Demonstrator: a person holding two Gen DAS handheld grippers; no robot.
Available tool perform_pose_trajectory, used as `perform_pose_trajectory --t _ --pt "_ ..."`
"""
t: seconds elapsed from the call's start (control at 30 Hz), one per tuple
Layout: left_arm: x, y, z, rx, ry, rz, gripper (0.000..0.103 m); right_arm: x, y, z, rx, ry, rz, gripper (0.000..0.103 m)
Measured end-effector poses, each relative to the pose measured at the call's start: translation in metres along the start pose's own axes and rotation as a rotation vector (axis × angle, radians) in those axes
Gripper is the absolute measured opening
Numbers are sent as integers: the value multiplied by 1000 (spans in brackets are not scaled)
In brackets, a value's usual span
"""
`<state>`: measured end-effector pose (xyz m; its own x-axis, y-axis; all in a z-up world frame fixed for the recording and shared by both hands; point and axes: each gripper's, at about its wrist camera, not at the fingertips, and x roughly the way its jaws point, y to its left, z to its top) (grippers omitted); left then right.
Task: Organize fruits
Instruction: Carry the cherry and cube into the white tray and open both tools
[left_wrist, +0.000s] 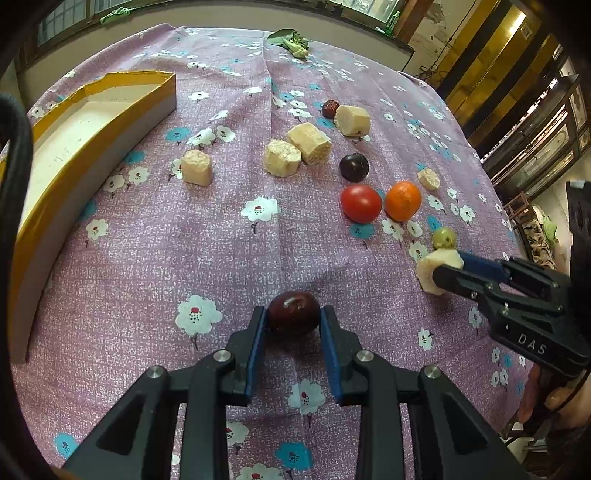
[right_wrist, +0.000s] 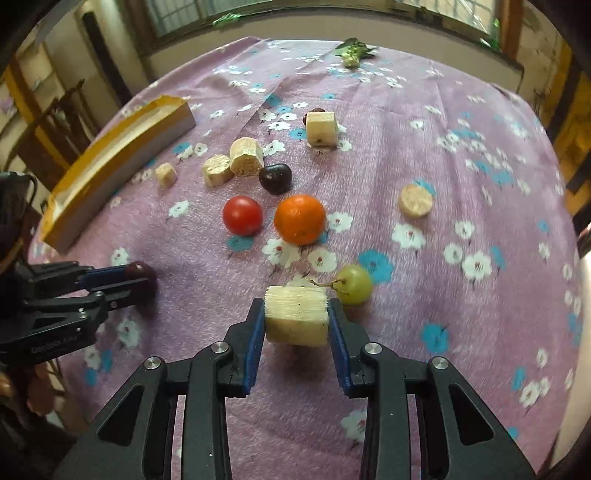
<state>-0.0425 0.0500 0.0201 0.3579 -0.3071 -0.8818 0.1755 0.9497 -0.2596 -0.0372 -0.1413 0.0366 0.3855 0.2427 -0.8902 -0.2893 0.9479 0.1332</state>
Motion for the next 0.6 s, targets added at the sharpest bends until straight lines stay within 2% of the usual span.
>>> perform_pose_trajectory --t 0.23,0.6 --pt "-11 -3 1 57 -33 1 31 -7 14 -6 22 -41 -23 32" --pt "-25 24 4 32 -51 -1 31 -10 42 4 -10 -70 -28 32"
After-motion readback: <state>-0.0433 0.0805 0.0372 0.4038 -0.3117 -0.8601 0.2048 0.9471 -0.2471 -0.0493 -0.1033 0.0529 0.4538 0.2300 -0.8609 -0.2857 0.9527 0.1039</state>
